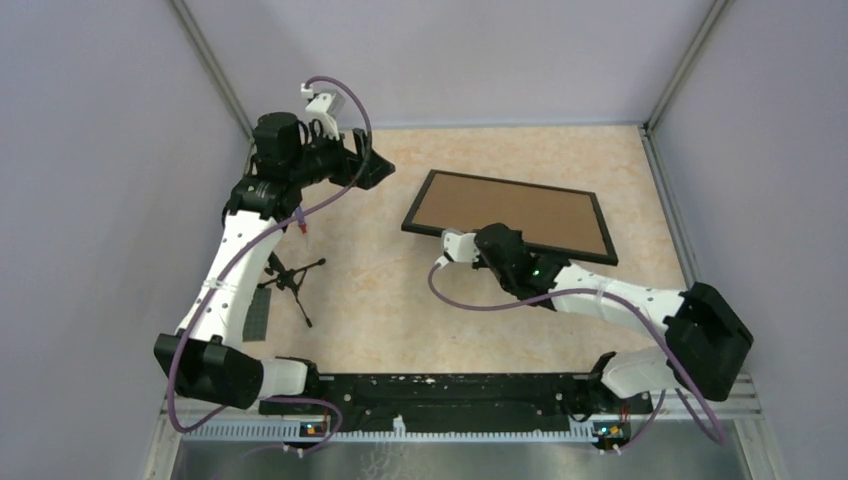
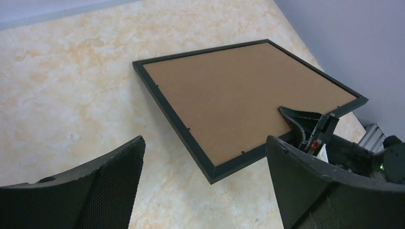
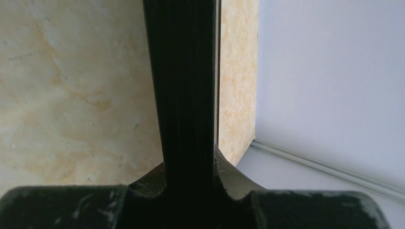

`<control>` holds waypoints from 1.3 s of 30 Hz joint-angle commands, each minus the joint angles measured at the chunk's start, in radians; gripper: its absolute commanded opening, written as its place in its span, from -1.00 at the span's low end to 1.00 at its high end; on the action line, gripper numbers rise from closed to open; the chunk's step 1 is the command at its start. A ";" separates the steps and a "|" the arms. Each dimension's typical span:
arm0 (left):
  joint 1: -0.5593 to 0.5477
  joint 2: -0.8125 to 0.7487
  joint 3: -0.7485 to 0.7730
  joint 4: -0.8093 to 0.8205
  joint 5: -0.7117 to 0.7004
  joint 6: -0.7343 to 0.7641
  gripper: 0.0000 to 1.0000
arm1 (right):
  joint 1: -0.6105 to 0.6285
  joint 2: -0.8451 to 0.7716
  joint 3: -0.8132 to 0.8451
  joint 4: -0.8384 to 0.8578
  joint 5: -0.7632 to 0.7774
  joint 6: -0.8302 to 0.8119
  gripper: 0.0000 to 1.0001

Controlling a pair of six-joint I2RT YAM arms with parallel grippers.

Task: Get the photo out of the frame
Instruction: Turn over the photo frame at the center of the board.

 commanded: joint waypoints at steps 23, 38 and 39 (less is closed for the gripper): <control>0.002 0.009 -0.176 0.080 0.022 0.045 0.97 | 0.411 0.296 -0.126 0.240 -0.101 0.302 0.50; -0.066 0.100 -0.127 -0.052 -0.121 0.269 0.97 | 0.059 0.049 0.096 -0.116 -0.757 0.538 0.68; -0.074 0.113 -0.123 -0.059 -0.138 0.288 0.97 | -0.010 0.048 0.117 -0.129 -0.808 0.555 0.68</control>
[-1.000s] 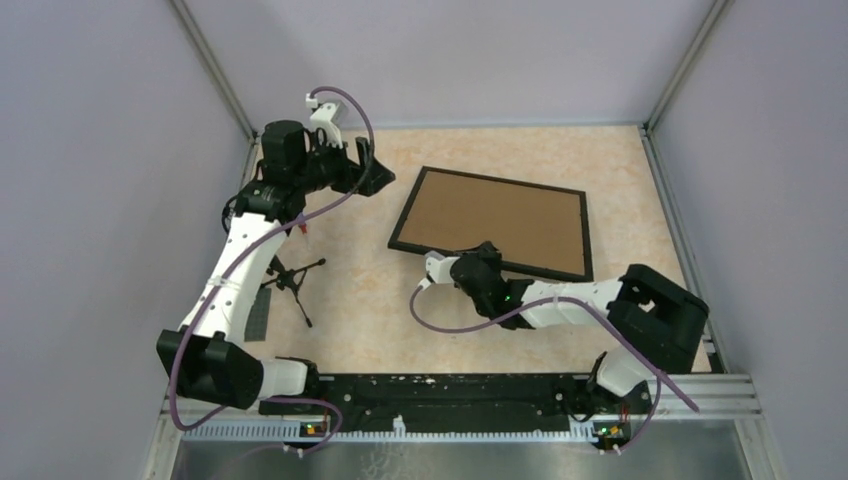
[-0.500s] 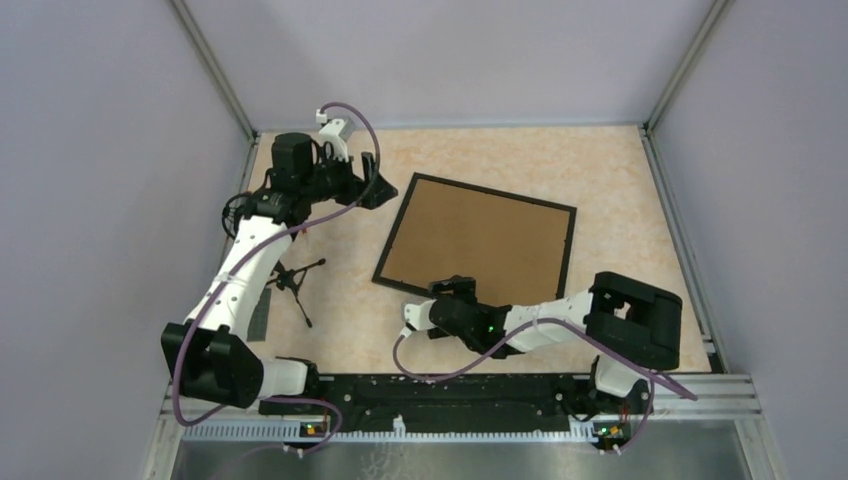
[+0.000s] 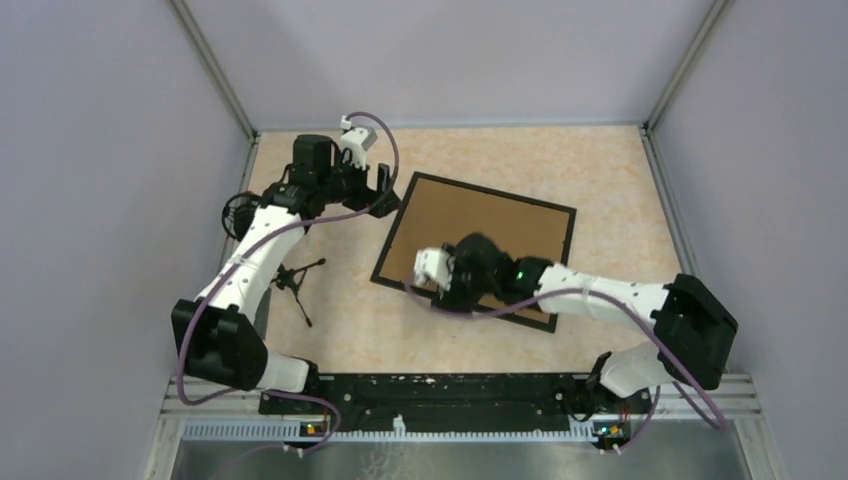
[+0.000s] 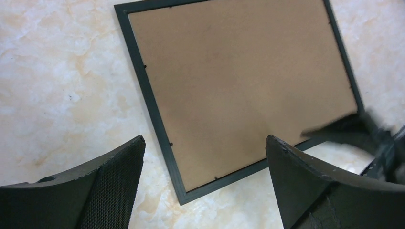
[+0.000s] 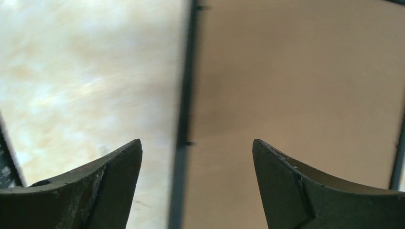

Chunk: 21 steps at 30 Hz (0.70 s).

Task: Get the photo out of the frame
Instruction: Turn over the photo frame at the center of the board.

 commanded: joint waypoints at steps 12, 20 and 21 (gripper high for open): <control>-0.051 0.313 0.146 -0.104 -0.130 0.246 0.88 | -0.847 0.131 0.307 -0.097 -0.417 0.138 0.64; -0.050 0.458 0.193 -0.099 -0.149 0.249 0.66 | -0.968 0.371 0.445 -0.047 -0.399 0.133 0.59; -0.051 0.473 0.199 -0.099 -0.148 0.246 0.64 | -0.970 0.396 0.461 -0.042 -0.394 0.128 0.58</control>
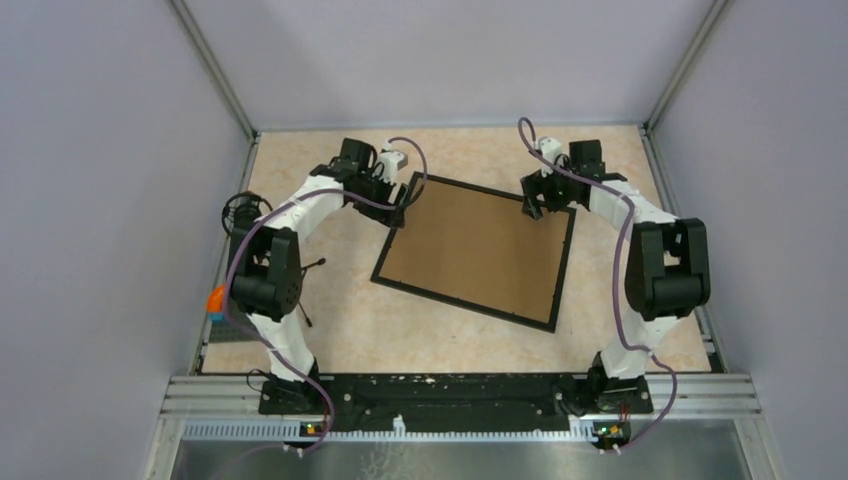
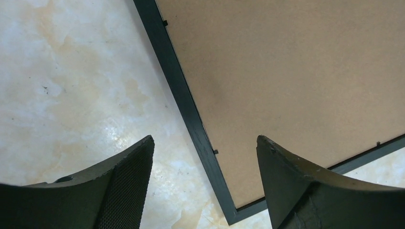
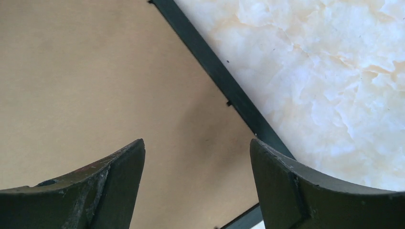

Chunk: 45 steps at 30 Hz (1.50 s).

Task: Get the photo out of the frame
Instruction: Turn over the photo frame at the center of the board, then adjust the photo frame at the center of the board.

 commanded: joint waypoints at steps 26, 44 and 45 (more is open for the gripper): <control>-0.062 0.117 -0.076 0.001 -0.082 0.063 -0.18 | 0.032 0.387 0.288 -0.013 -0.039 -0.226 -0.24; -0.134 -0.138 -0.167 -0.056 -0.331 -0.009 0.36 | 0.119 0.308 0.115 0.023 -0.019 -0.237 -0.69; -0.131 -0.160 -0.164 -0.026 -0.388 -0.032 0.43 | 0.117 0.298 0.116 0.036 -0.002 -0.202 -0.66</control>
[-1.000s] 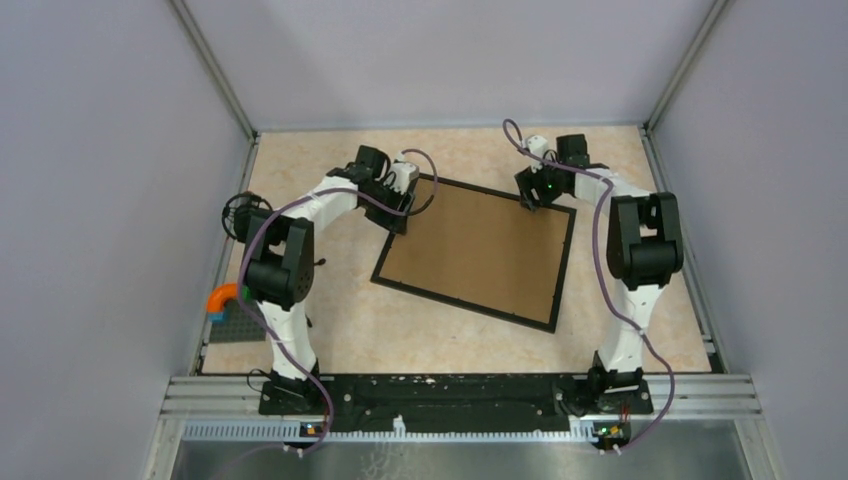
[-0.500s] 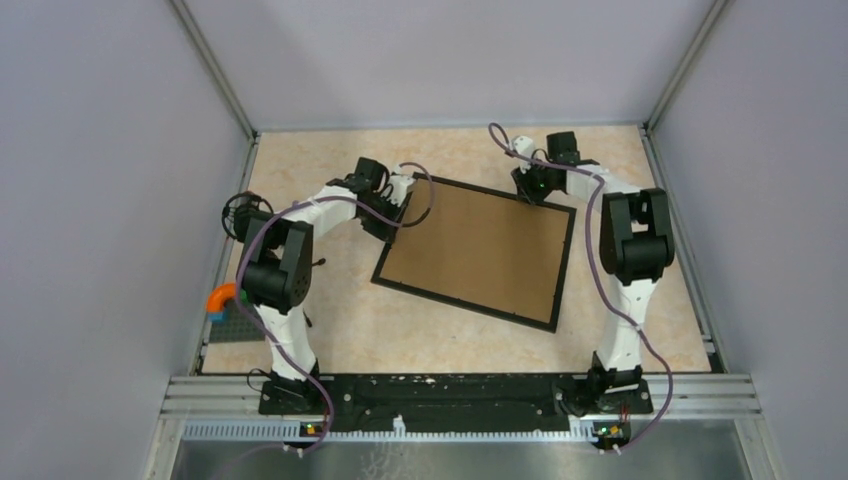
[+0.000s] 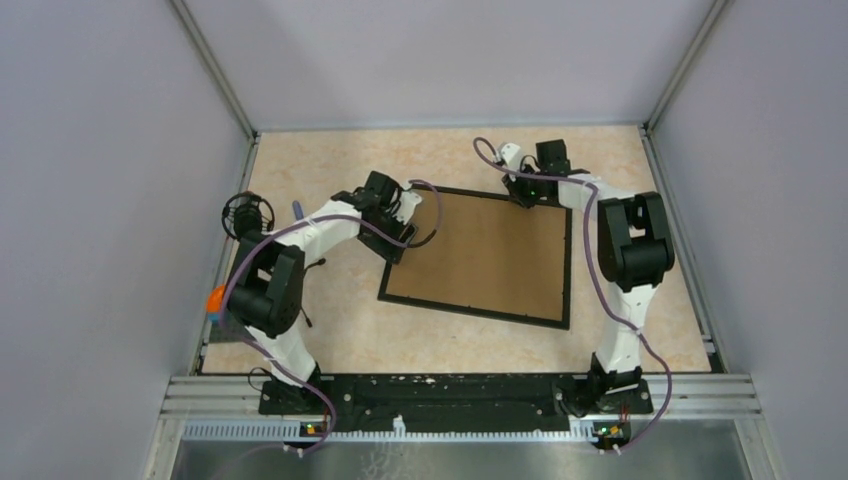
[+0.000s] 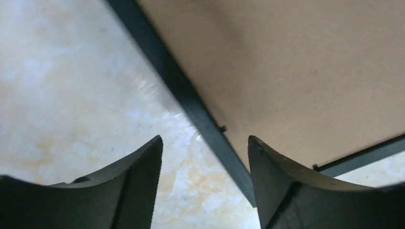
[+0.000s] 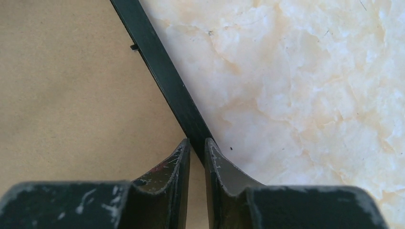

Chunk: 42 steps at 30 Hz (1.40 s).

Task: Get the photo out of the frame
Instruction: Adjust the photo frame at the center of the board, then pick up the screwdriver from the center of the board.

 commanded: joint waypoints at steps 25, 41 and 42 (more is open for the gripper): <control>0.272 0.032 0.045 0.316 -0.655 -0.390 0.59 | -0.006 -0.339 -0.135 -0.091 -0.150 0.331 0.34; 0.393 0.040 -0.071 0.420 -0.515 -0.469 0.38 | -0.006 -0.308 -0.105 -0.125 -0.174 0.321 0.34; 0.400 0.043 -0.073 0.422 -0.503 -0.472 0.38 | -0.006 -0.307 -0.102 -0.129 -0.175 0.320 0.34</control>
